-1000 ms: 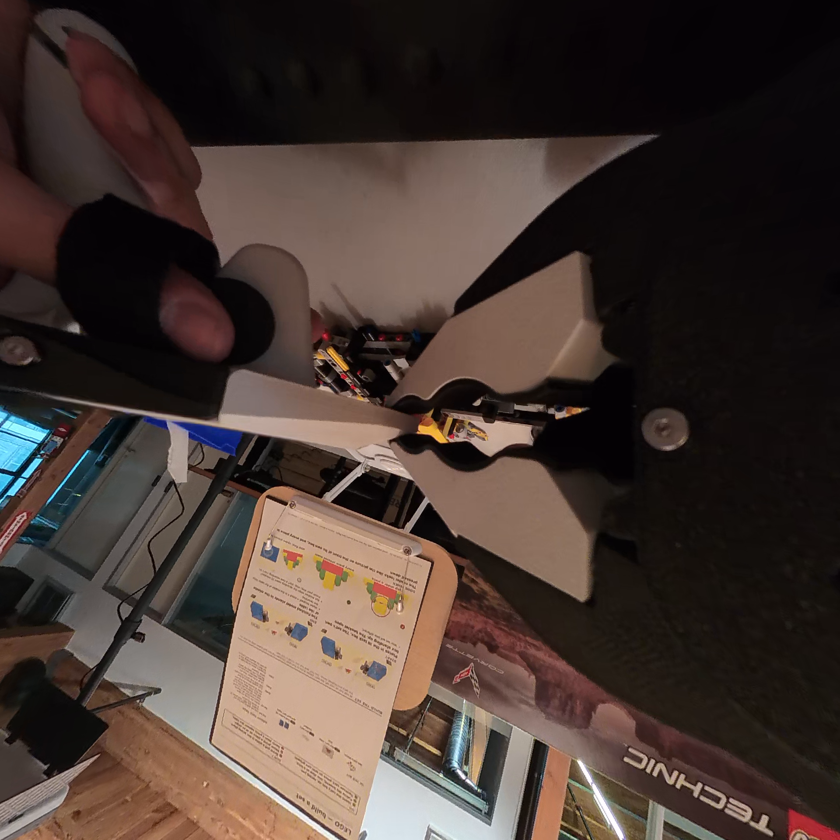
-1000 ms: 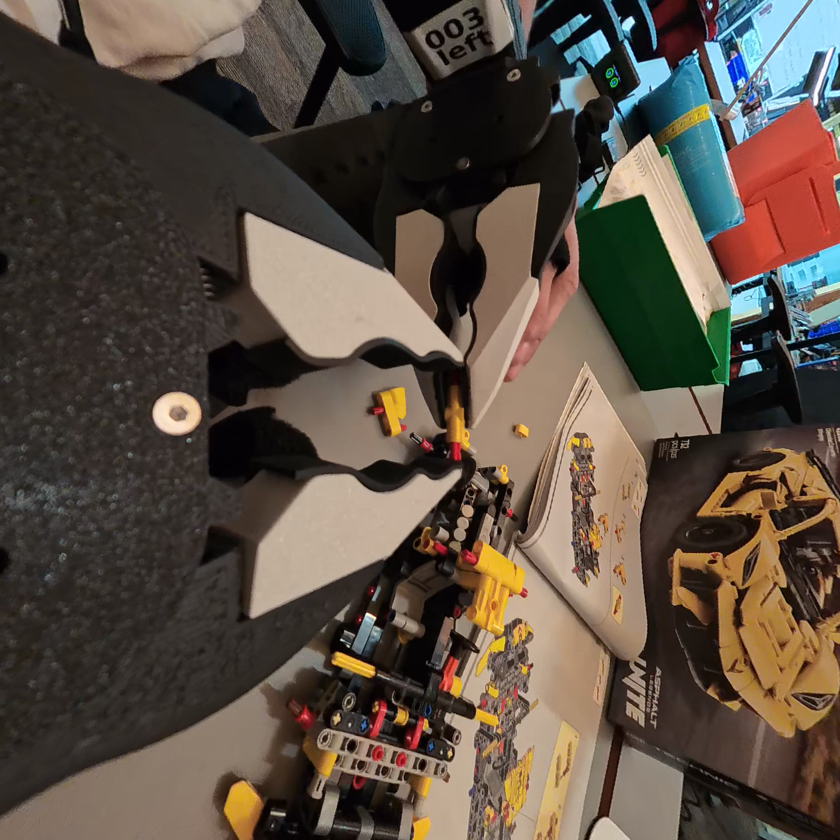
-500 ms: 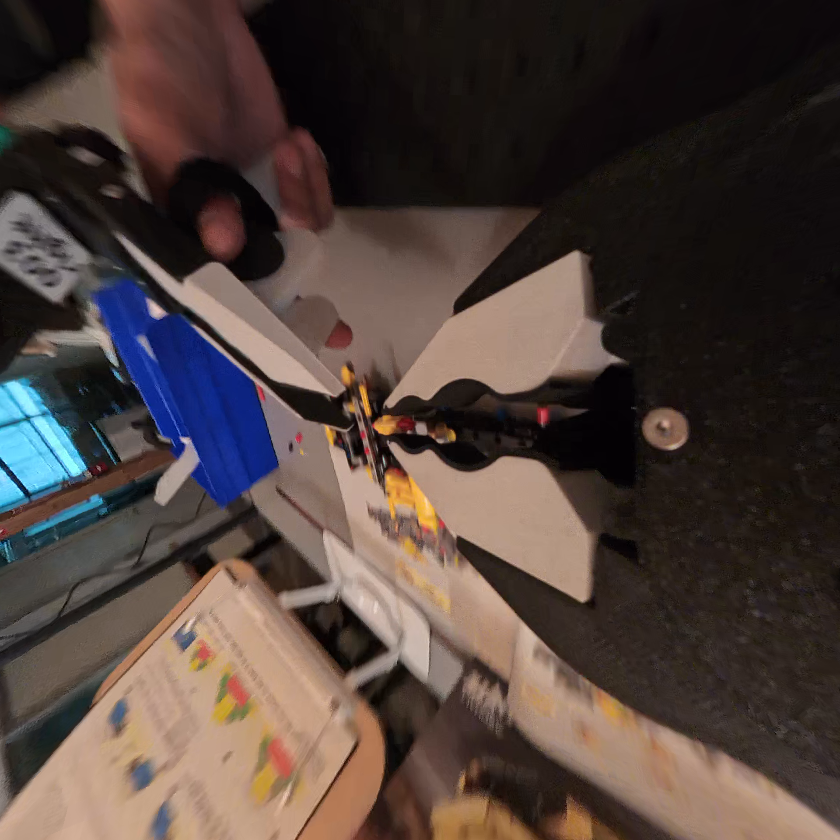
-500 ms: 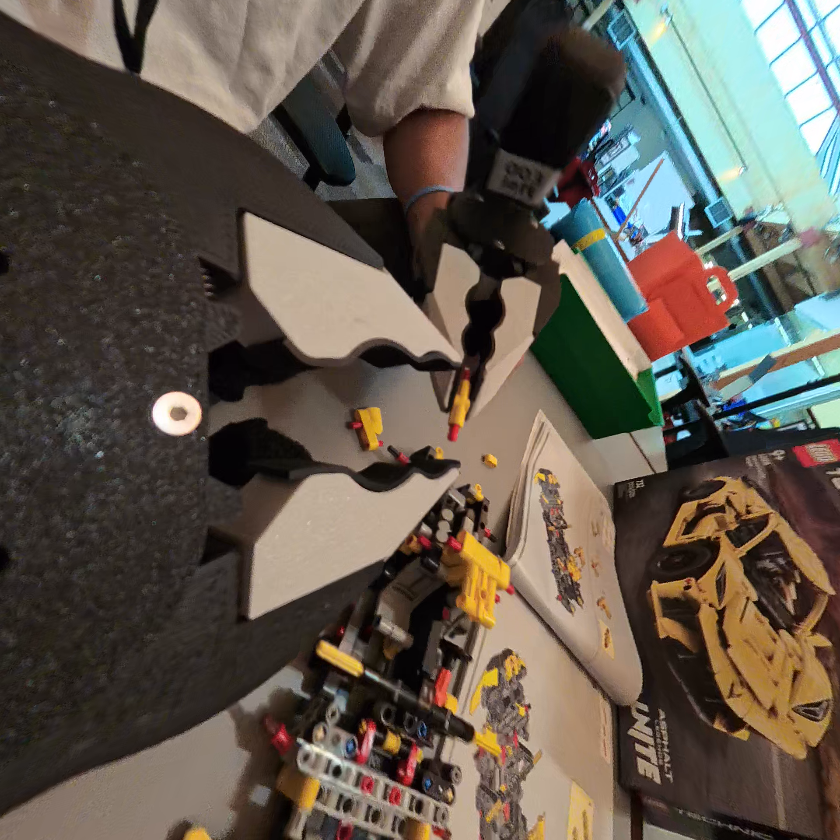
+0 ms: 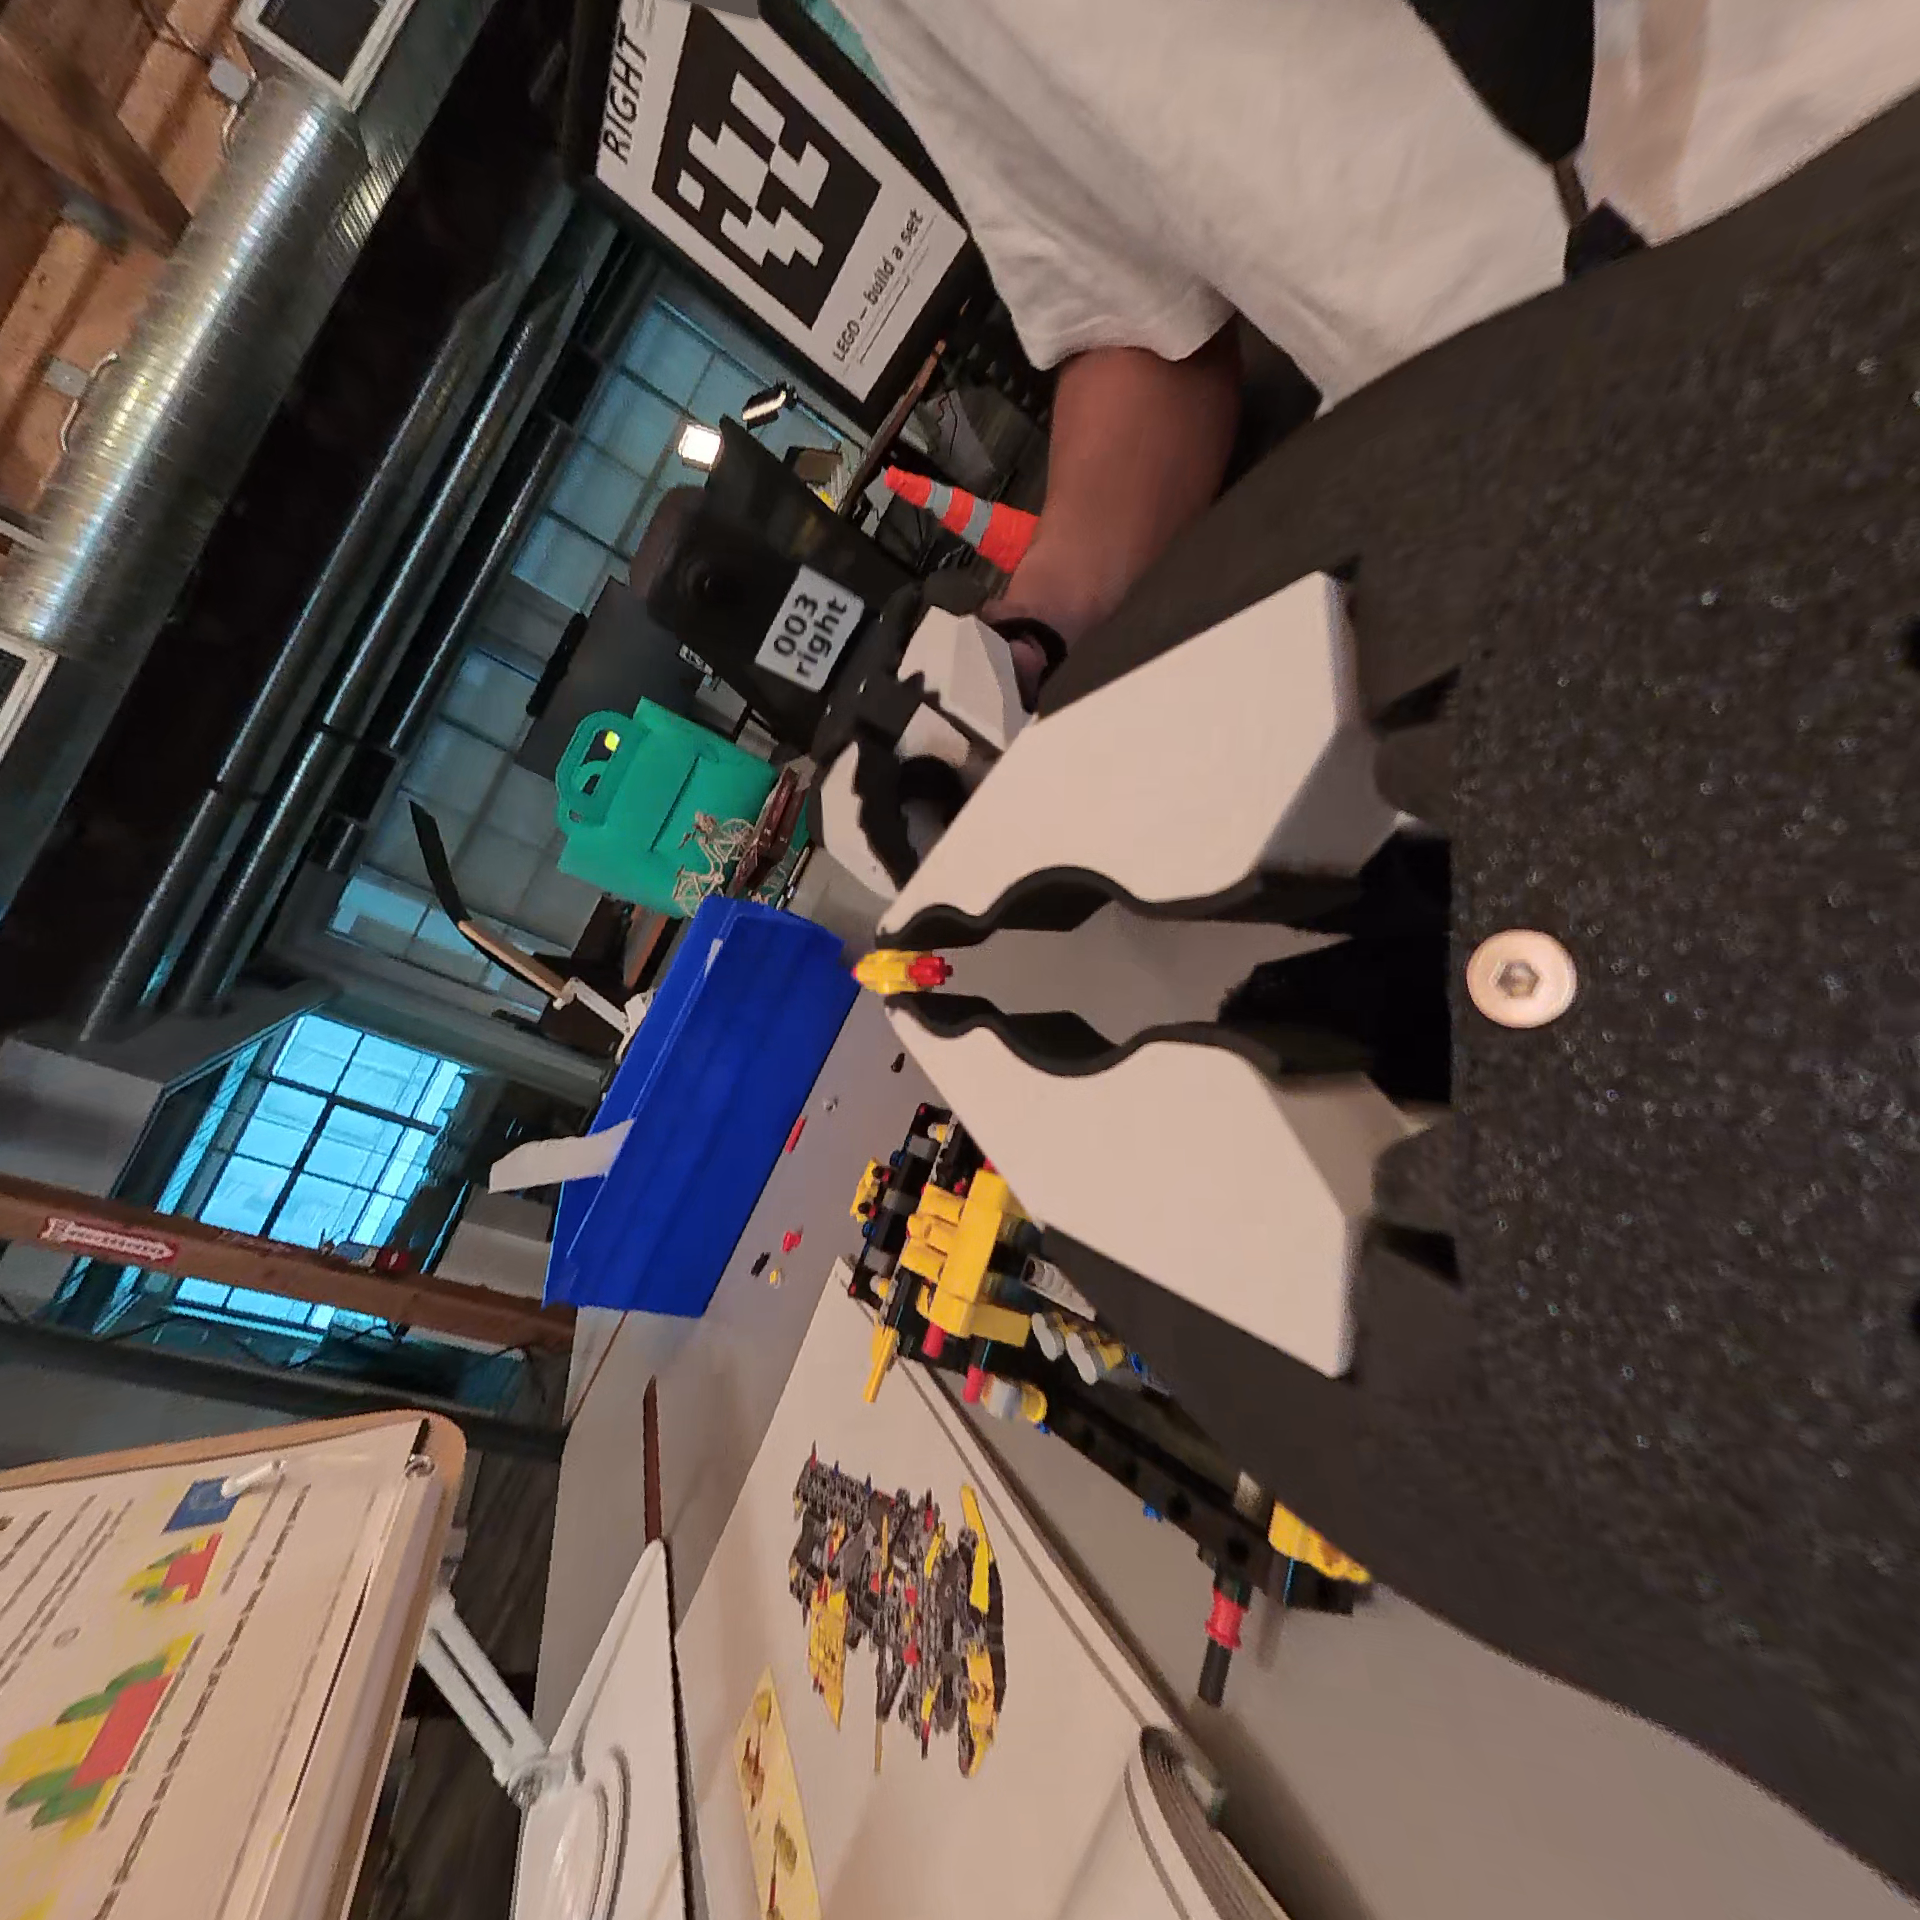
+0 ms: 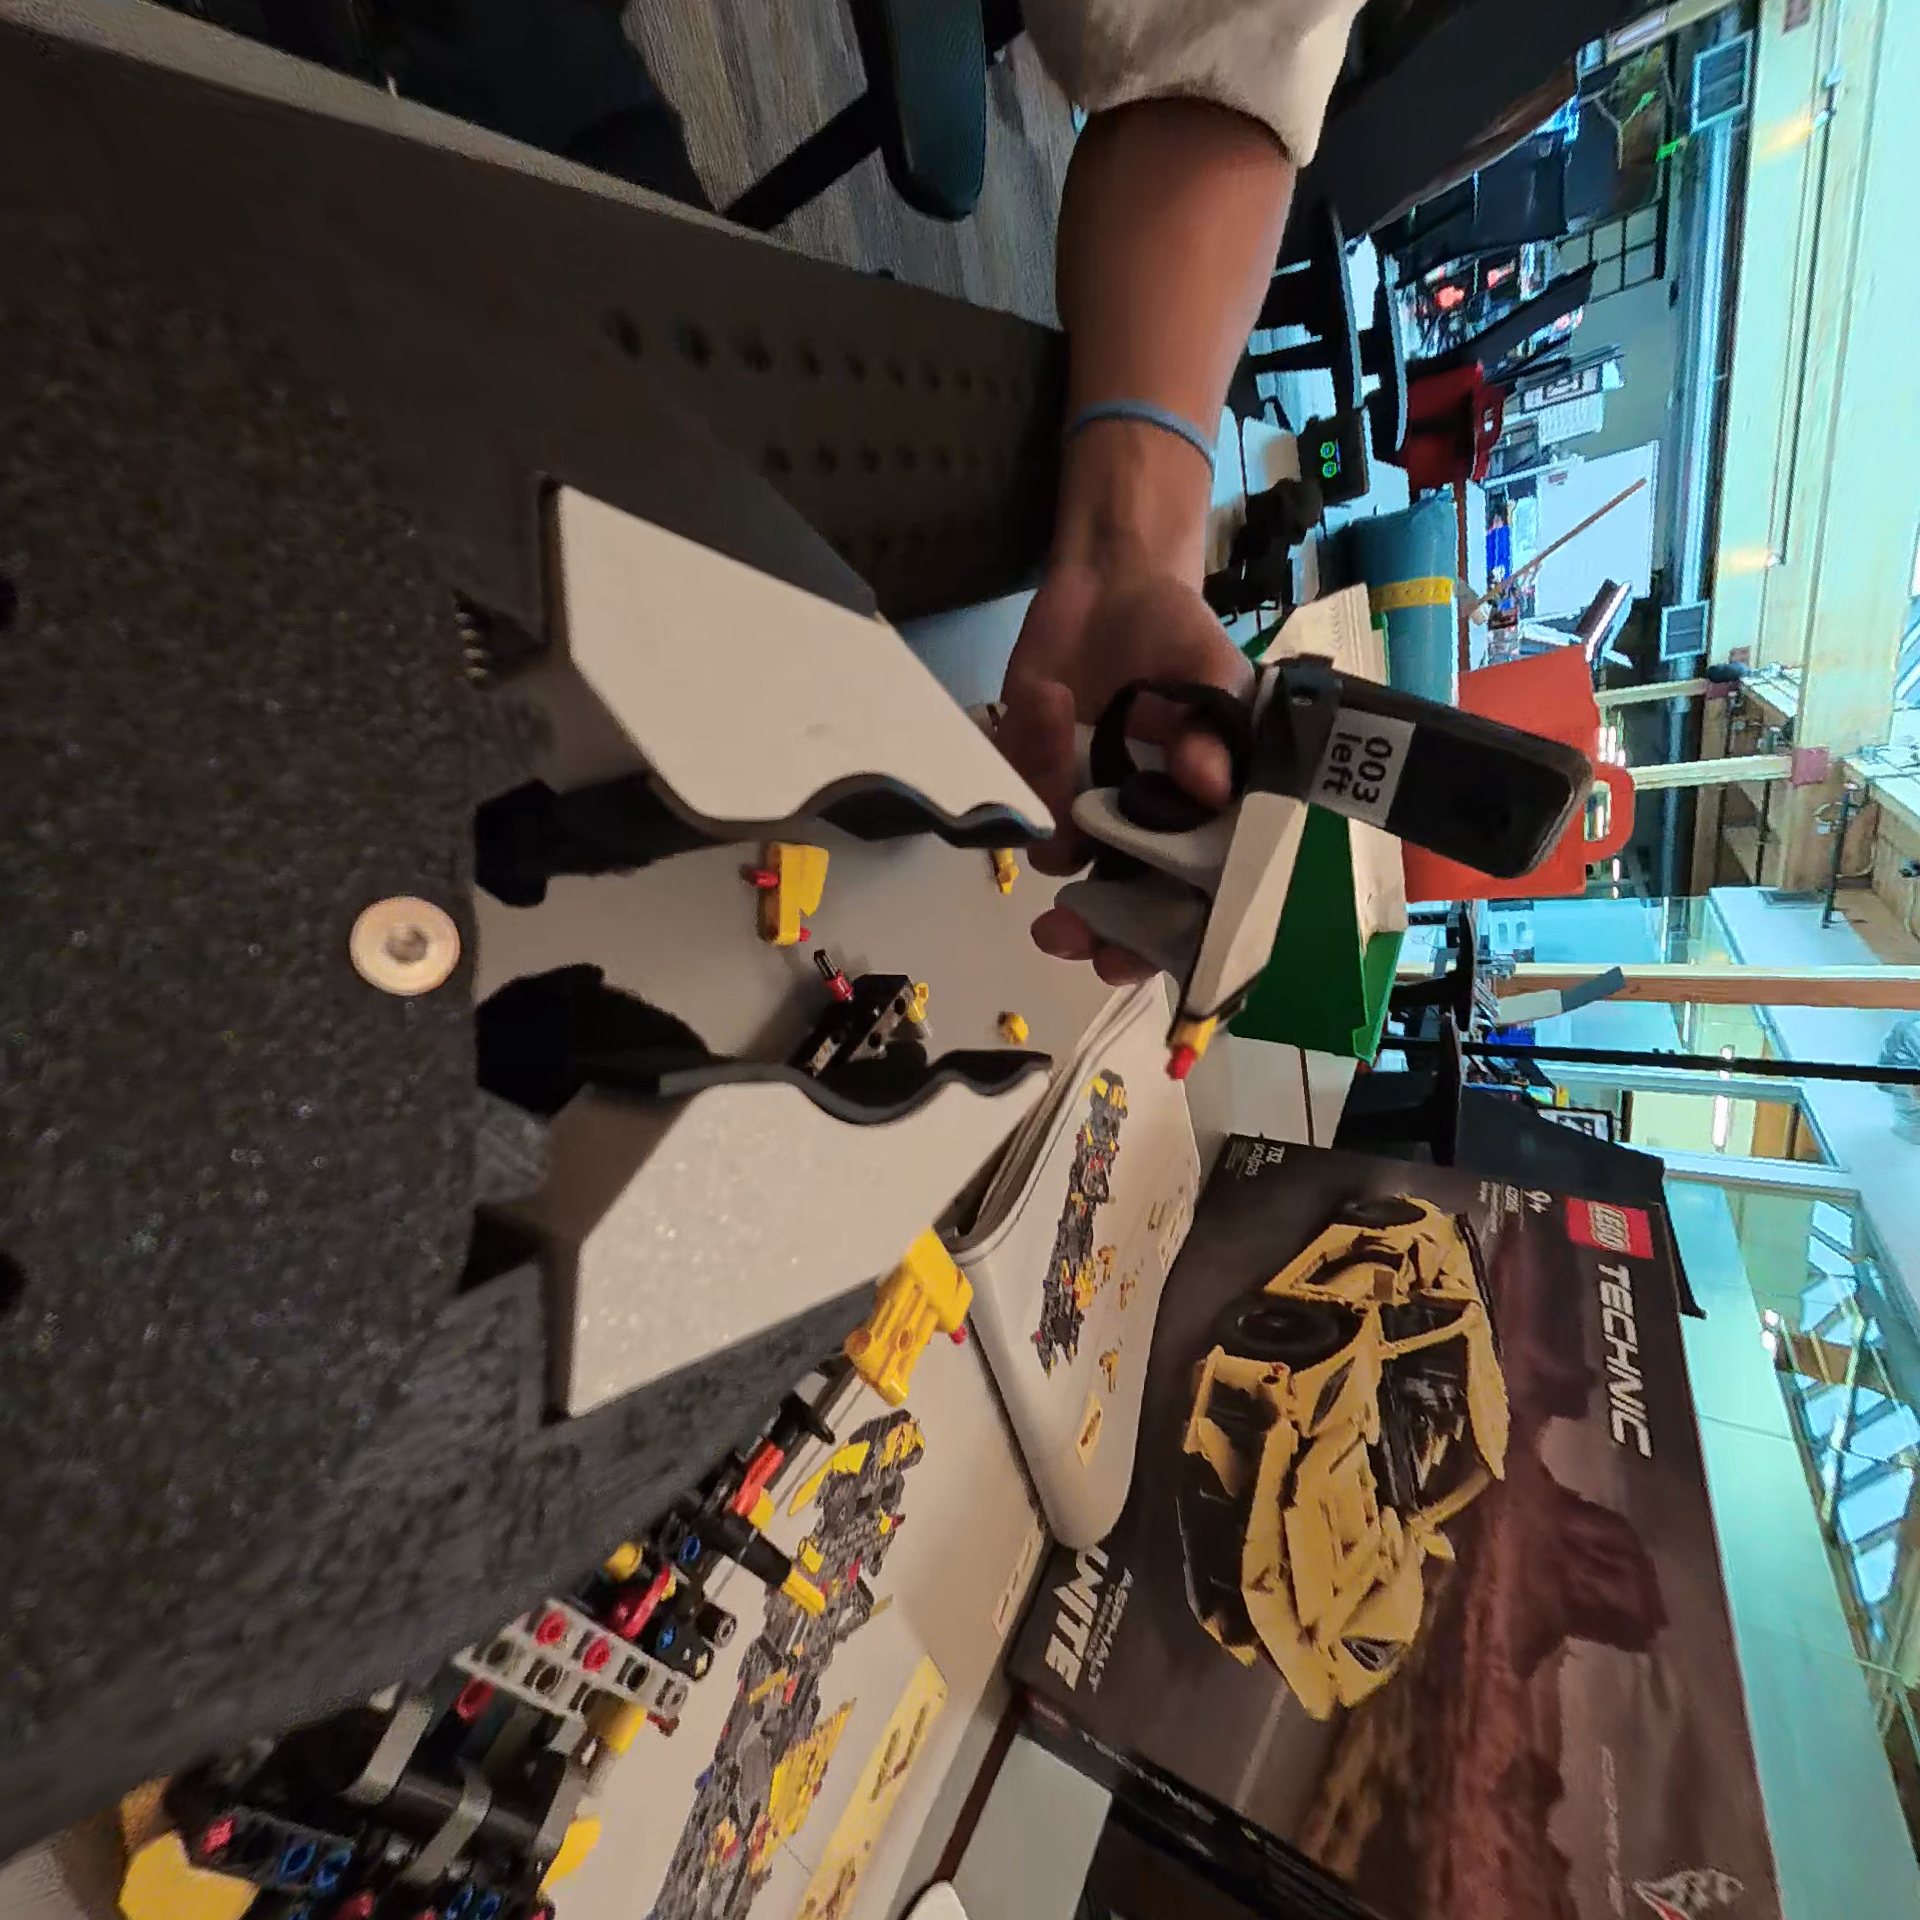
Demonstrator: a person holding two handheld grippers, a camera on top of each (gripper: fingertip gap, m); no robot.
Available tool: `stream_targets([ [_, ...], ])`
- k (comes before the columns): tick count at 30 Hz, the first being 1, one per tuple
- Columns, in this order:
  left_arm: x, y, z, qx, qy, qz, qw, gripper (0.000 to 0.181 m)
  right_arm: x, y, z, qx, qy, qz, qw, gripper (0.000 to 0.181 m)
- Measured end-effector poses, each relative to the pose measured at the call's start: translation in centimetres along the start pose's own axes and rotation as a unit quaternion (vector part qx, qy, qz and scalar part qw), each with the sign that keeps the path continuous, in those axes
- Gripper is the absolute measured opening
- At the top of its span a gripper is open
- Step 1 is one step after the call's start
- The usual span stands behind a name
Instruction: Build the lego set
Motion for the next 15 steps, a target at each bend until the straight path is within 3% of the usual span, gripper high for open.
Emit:
stream_targets([
  [8,0.3,1.7,-0.7,-0.01,0.021,0.033,0.999,0.007,-0.4,-1.4,-0.9,0.04,0.008,-0.02,0.999,0.032],
  [15,0.3,1.1,-1.1,-0.024,0.036,0.005,0.999,0.008,-0.3,-1.5,-1.3,0.045,0.019,-0.017,0.999,0.025],
])
Point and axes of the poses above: each gripper's, where its closed fingertips meet, x out along the fingers, z out of its top, y = z × x across the jaws, the point moved 1 cm from there along -x, back along the fingers, and after that the axes turned 15 degrees about z, right-handed, at the moved point
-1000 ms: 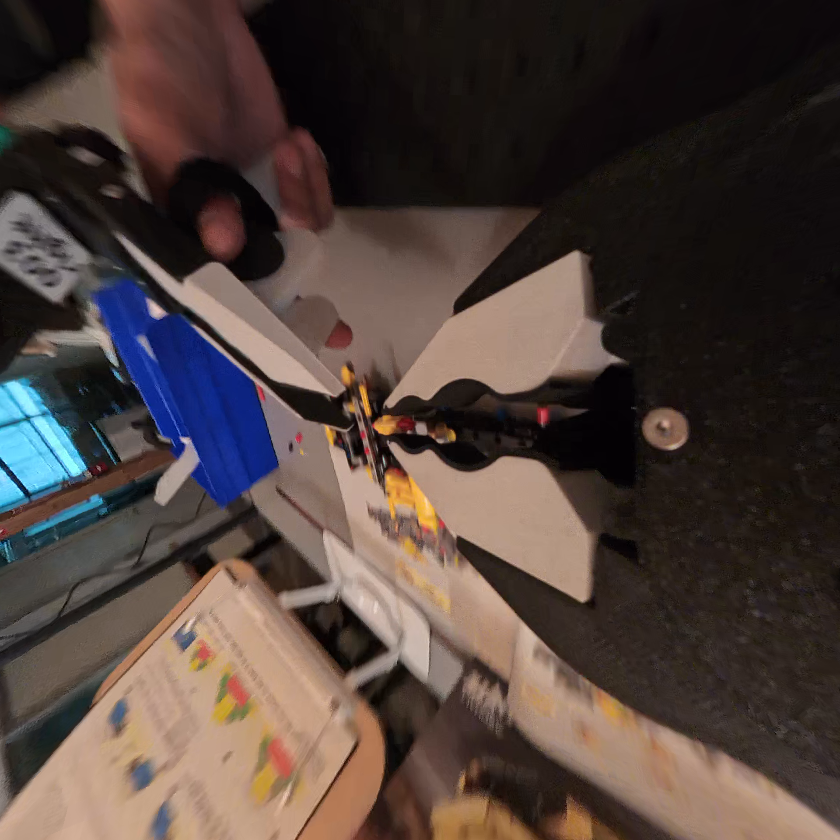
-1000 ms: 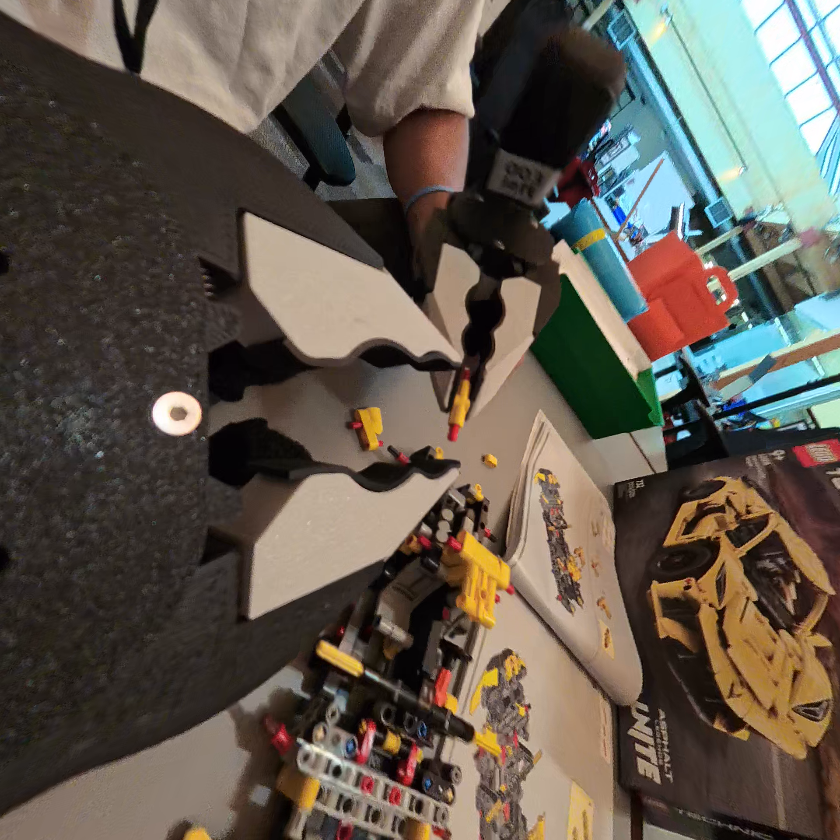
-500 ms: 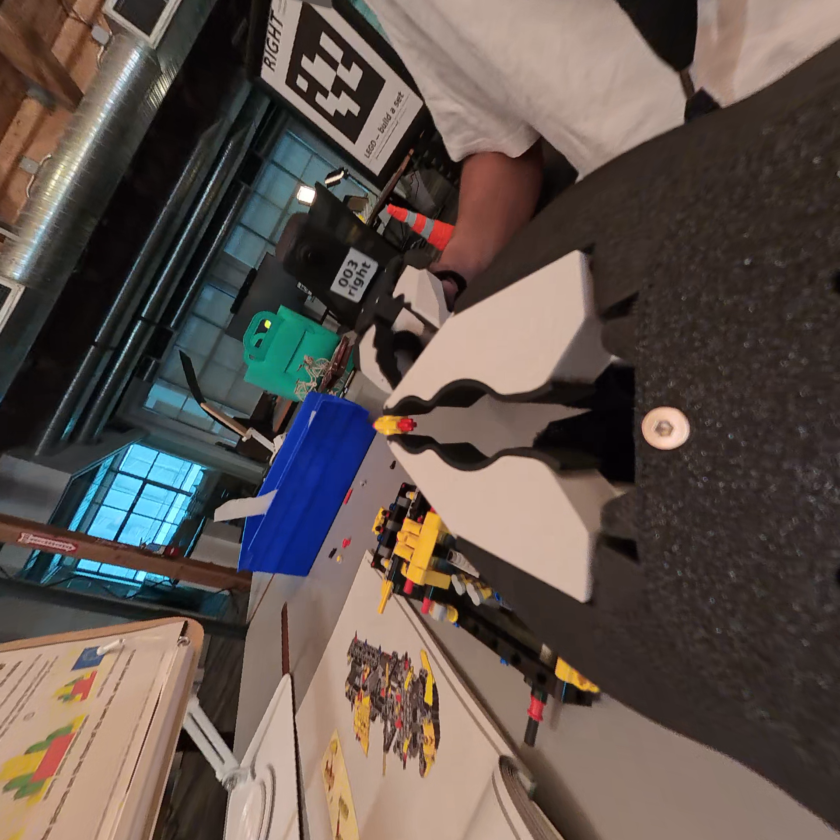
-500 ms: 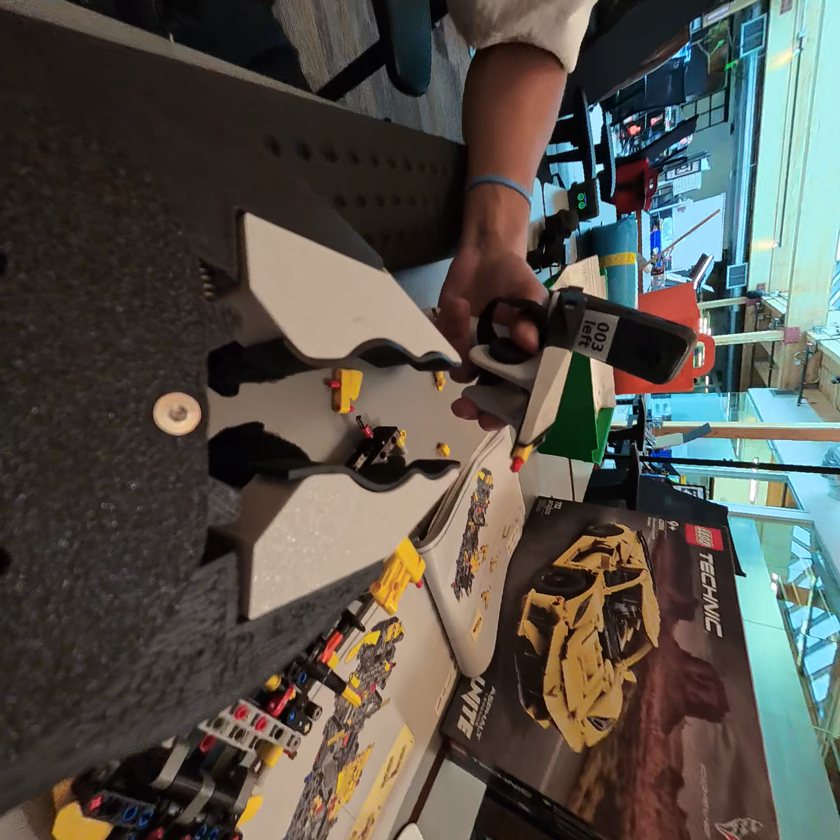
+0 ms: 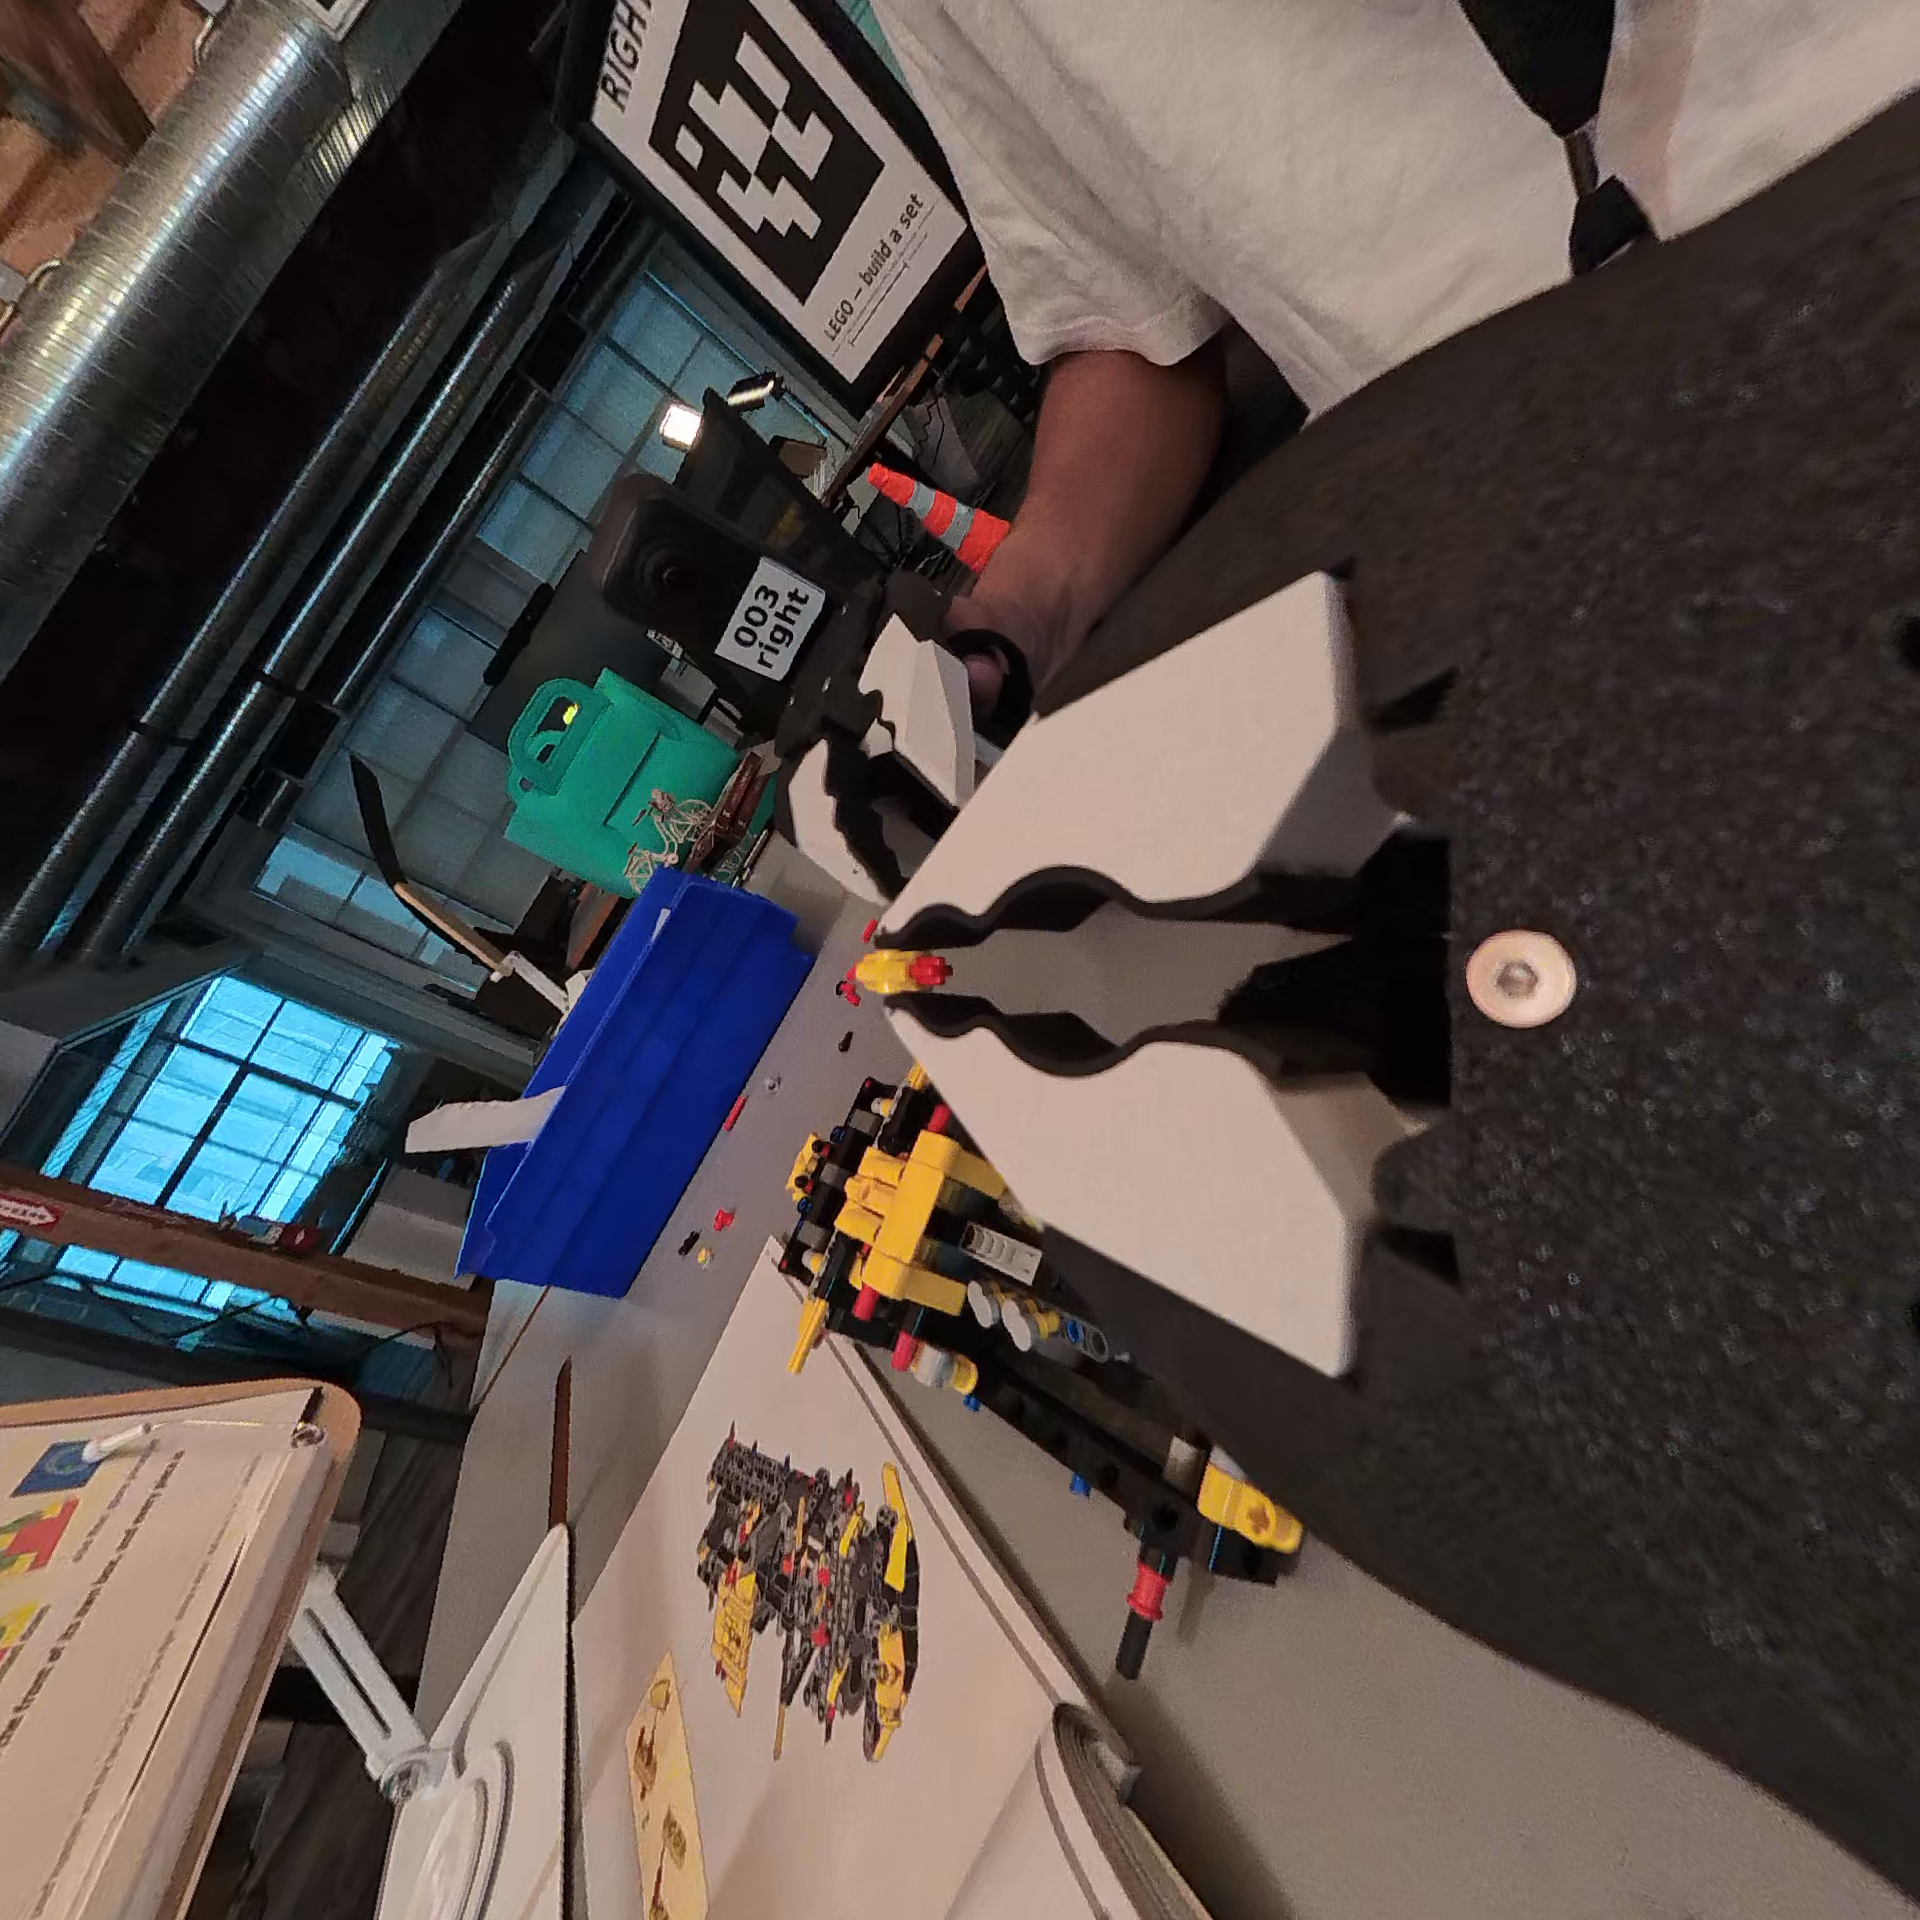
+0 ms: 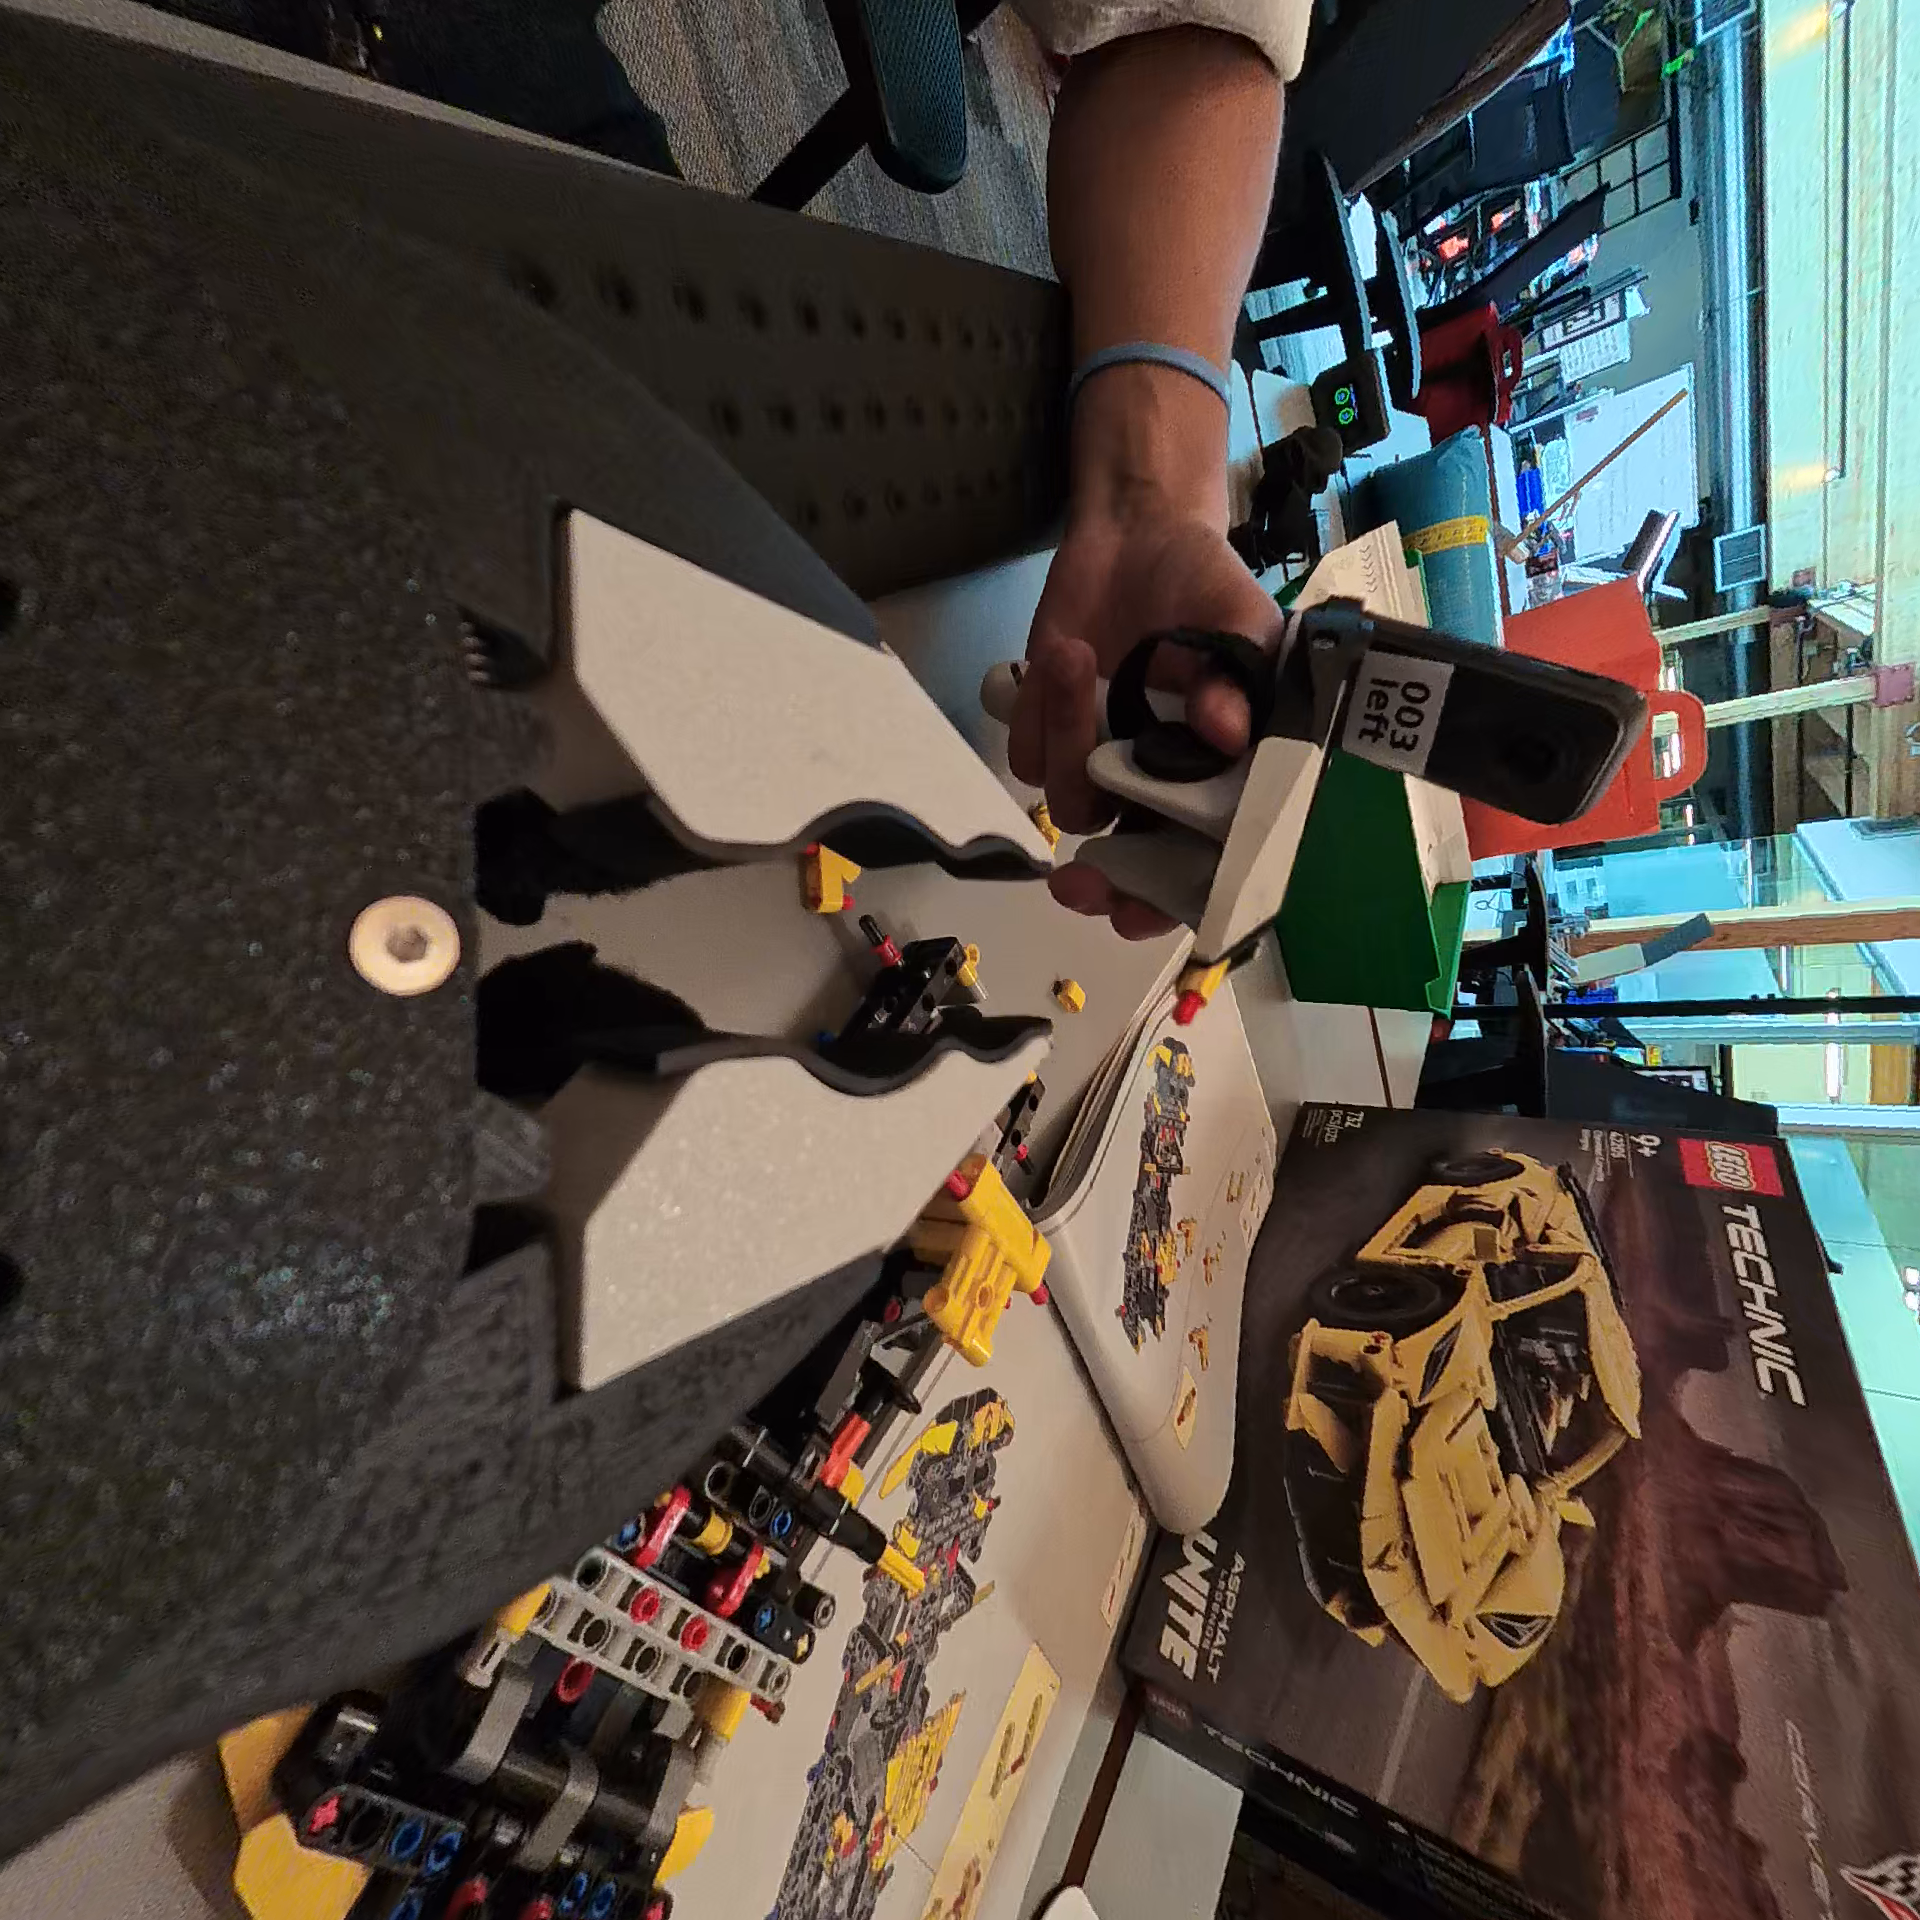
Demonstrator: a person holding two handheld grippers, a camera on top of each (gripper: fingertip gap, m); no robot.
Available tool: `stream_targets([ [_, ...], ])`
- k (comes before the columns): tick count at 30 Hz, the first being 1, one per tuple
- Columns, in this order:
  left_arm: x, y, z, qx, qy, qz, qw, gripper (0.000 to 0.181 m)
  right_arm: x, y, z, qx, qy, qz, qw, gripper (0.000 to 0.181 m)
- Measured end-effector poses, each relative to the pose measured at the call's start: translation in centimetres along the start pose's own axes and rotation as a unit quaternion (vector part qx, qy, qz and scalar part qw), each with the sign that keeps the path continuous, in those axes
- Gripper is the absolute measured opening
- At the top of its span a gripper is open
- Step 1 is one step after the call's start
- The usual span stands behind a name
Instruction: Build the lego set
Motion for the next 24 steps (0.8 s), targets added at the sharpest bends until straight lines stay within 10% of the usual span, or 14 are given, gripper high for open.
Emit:
stream_targets([
  [4,-0.6,-3.1,-0.9,-0.071,0.054,-0.125,0.988,0.007,0.1,0.5,0.4,-0.032,0.005,-0.004,0.999,0.027],
  [24,-0.7,-5.2,-4.5,-0.156,0.184,-0.209,0.948,0.007,2.1,3.6,-0.9,-0.212,0.088,-0.003,0.973,0.019],
])
Point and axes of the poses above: each gripper's, where its closed fingertips meet, x out along the fingers, z out of its top, y = z × x across the jaws, the point moved 1 cm from there along -x, back along the fingers, and after that the axes turned 15 degrees about z, right-handed, at the moved point
